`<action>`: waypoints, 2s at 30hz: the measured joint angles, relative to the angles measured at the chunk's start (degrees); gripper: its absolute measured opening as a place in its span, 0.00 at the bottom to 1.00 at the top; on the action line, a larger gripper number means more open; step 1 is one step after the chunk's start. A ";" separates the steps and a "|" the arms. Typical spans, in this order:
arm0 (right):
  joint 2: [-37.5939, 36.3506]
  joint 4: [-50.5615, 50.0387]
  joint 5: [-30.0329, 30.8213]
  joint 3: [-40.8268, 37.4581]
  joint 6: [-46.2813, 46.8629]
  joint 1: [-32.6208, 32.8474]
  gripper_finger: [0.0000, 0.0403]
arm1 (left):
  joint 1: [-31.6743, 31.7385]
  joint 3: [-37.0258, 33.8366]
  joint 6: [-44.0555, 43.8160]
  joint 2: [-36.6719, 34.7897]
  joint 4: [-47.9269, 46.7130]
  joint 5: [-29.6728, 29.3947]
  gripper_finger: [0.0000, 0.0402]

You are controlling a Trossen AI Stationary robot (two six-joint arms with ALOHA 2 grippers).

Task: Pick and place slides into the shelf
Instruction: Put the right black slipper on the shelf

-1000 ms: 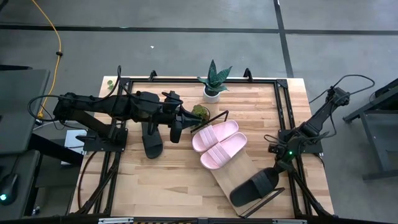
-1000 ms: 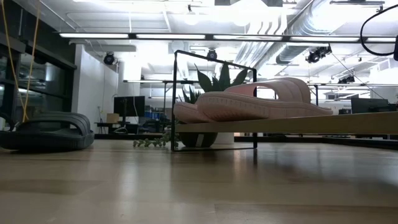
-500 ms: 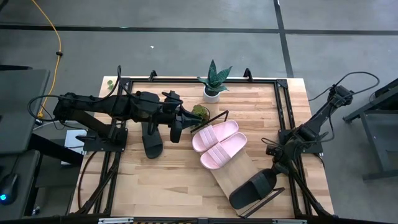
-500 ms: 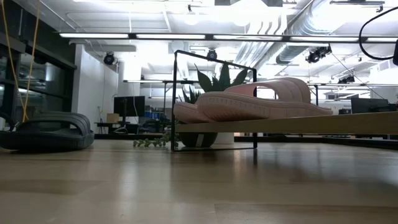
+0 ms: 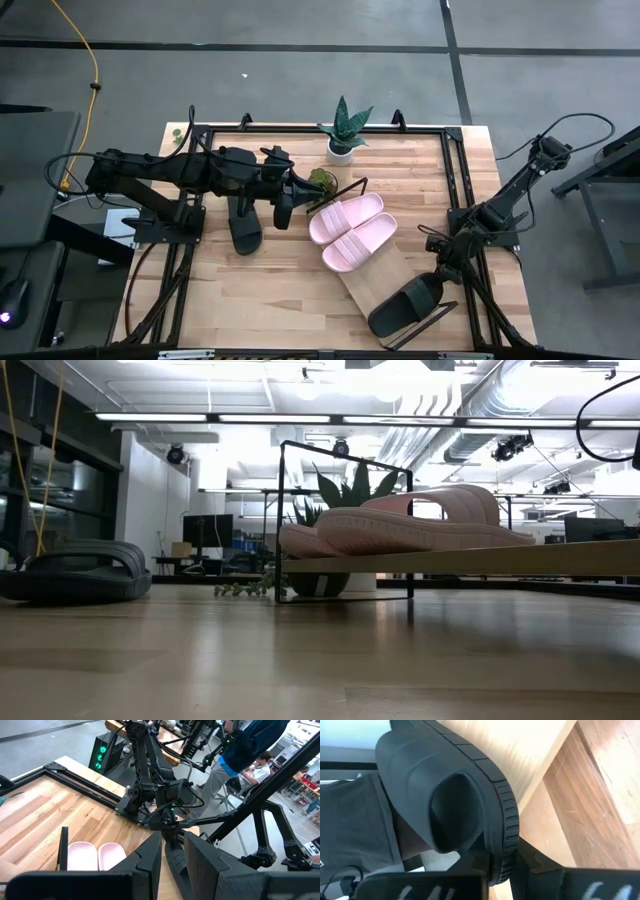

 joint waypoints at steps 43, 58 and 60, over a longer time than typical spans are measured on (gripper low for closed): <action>0.76 0.49 -11.02 -0.04 -11.54 -7.63 0.03 | 0.00 0.00 -1.31 0.00 -0.02 0.00 0.18; 0.80 0.47 -10.88 -0.07 -10.19 -7.61 0.15 | 0.00 0.00 -1.31 0.00 -0.02 0.00 0.18; 0.80 0.01 -10.88 -0.07 -9.77 -7.61 0.19 | 0.00 0.00 -1.31 0.00 -0.03 0.00 0.18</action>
